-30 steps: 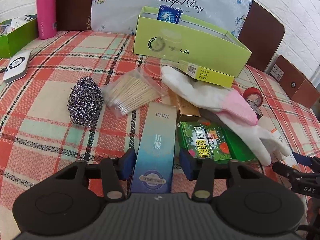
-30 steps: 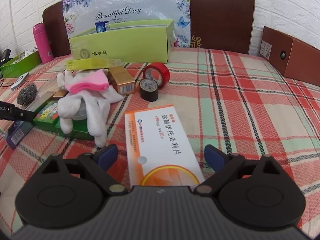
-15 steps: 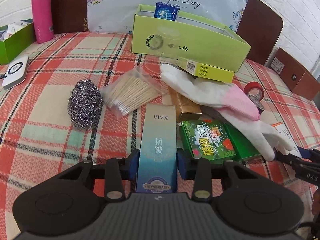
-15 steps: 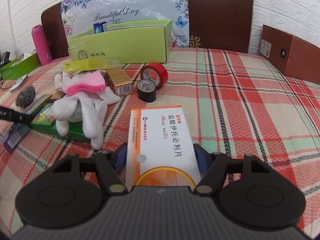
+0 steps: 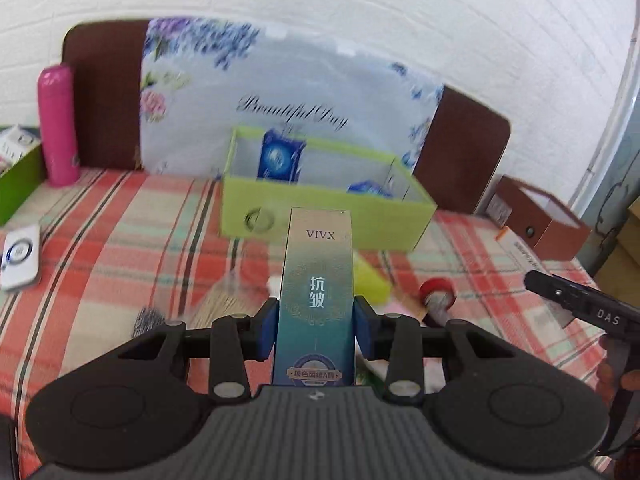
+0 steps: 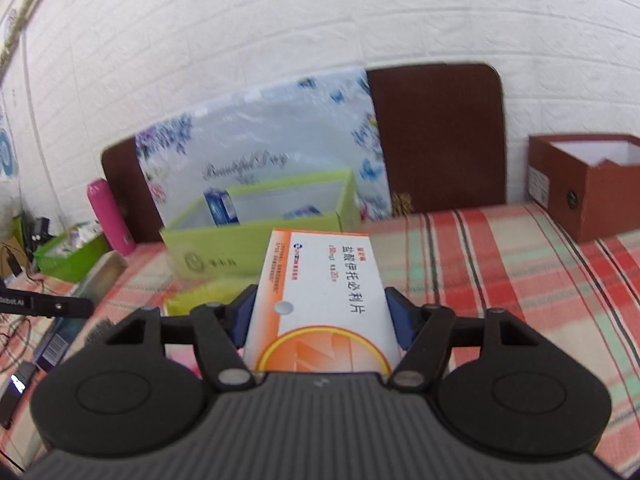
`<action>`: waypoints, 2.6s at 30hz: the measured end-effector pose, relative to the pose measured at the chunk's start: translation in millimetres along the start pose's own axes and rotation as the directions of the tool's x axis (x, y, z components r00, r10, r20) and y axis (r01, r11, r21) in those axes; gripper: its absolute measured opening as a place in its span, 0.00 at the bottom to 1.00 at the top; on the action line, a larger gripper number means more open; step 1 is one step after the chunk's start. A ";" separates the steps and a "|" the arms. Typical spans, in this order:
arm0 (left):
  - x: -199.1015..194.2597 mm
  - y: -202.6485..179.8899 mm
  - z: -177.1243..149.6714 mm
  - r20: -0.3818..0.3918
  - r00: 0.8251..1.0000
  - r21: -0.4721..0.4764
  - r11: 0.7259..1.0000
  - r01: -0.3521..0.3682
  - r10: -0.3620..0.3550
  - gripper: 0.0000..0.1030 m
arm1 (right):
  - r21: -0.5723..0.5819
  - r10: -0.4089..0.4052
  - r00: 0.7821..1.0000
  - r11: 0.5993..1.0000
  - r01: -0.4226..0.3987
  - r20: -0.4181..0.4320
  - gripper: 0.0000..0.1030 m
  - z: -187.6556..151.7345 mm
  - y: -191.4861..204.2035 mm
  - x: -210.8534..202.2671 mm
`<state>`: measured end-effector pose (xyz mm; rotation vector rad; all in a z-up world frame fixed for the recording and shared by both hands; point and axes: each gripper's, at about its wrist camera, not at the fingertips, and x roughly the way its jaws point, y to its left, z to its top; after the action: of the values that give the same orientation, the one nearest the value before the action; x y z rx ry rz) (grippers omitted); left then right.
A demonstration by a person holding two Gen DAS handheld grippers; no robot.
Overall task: Organize objects
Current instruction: 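Carry both boxes into the lime-green box and release them, then move both grippers back over the cluttered table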
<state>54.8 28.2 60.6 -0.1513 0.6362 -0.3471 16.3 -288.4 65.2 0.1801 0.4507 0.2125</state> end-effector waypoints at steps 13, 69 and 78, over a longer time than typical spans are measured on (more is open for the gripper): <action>73.9 -18.9 97.6 0.010 0.994 -0.038 0.993 0.108 -0.107 0.40 | -0.105 0.061 0.995 0.993 -0.052 0.081 0.64 56.4 31.5 45.7; 29.4 -22.4 70.8 0.119 0.993 -0.044 0.999 -0.011 0.016 0.84 | -0.146 0.020 0.999 0.989 -0.012 0.051 1.00 33.2 38.2 53.4; 0.9 -24.2 7.5 0.059 0.998 -0.102 0.994 -0.026 0.032 0.84 | -0.077 0.043 0.999 0.996 -0.044 -0.020 1.00 -4.6 35.5 21.6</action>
<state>53.4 5.5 72.0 -0.2486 0.5954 -0.2817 27.4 -248.4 60.0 0.1119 0.4559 0.2744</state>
